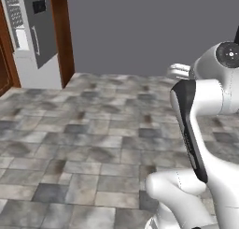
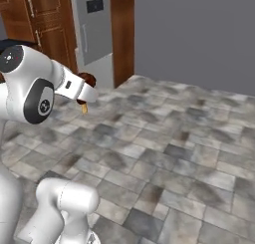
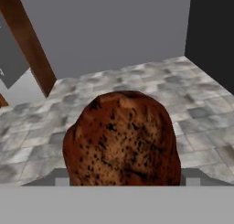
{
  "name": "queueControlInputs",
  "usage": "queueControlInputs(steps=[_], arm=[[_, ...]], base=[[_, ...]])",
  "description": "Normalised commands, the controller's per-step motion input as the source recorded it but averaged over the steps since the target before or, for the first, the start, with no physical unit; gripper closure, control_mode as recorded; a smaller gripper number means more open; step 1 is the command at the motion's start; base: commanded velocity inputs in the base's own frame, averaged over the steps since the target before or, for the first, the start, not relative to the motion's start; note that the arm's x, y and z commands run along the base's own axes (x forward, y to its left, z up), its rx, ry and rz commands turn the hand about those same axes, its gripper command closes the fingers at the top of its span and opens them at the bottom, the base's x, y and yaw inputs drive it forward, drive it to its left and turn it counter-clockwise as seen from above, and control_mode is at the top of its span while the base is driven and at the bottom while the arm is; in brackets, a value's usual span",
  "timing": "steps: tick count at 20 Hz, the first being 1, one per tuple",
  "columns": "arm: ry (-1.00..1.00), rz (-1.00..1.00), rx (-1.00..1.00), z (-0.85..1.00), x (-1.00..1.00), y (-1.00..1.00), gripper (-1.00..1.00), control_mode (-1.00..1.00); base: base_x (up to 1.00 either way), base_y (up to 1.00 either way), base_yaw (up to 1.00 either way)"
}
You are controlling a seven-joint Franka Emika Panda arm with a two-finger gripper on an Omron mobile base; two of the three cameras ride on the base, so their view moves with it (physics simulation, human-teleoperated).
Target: Transport the steak and onion to the fridge. Place the steak on the rack containing meat and place the onion on the rack containing the vegetable, ensuring meats and vegetables are on different racks.
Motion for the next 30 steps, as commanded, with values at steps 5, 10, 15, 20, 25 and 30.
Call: queueControlInputs(steps=[5, 10, 15, 20, 25, 30], arm=[[0.00, 0.00, 0.00, 0.00, 0.00, 0.00, 1.00, 1.00], [0.00, 0.00, 0.00, 0.00, 0.00, 0.00, 1.00, 1.00], [0.00, 0.00, 0.00, 0.00, 0.00, 0.00, 1.00, 1.00], [0.00, 0.00, 0.00, 0.00, 0.00, 0.00, 1.00, 1.00], [0.00, 0.00, 0.00, 0.00, 0.00, 0.00, 1.00, 1.00], [0.00, 0.00, 0.00, 0.00, 0.00, 0.00, 1.00, 1.00]], base=[[1.00, 1.00, -0.02], [1.00, 1.00, -0.12], [1.00, 1.00, -0.17], [1.00, 1.00, -0.24], [1.00, 1.00, -0.28], [1.00, 1.00, -0.28]])
